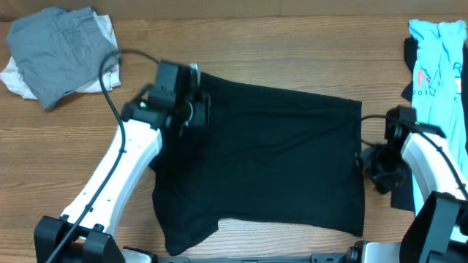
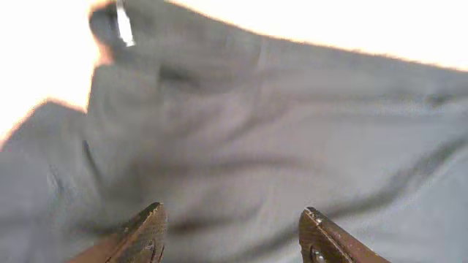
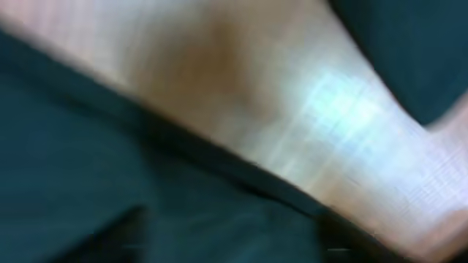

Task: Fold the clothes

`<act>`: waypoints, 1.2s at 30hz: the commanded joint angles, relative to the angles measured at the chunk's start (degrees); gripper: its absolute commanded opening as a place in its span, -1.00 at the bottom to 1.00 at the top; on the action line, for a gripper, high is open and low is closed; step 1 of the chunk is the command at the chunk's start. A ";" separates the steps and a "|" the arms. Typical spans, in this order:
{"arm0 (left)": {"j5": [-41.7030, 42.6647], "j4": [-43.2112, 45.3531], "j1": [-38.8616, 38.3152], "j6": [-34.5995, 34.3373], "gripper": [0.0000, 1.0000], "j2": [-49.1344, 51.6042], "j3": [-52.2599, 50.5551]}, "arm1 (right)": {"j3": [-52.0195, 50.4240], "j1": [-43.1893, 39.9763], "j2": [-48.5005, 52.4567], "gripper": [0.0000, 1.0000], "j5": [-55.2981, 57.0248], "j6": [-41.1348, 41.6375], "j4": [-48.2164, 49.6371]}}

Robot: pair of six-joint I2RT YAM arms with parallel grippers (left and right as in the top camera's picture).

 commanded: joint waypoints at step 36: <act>9.55 -11.37 11.80 -19.65 0.11 44.70 44.54 | 12.90 8.07 -0.83 0.93 -15.54 -15.23 3.82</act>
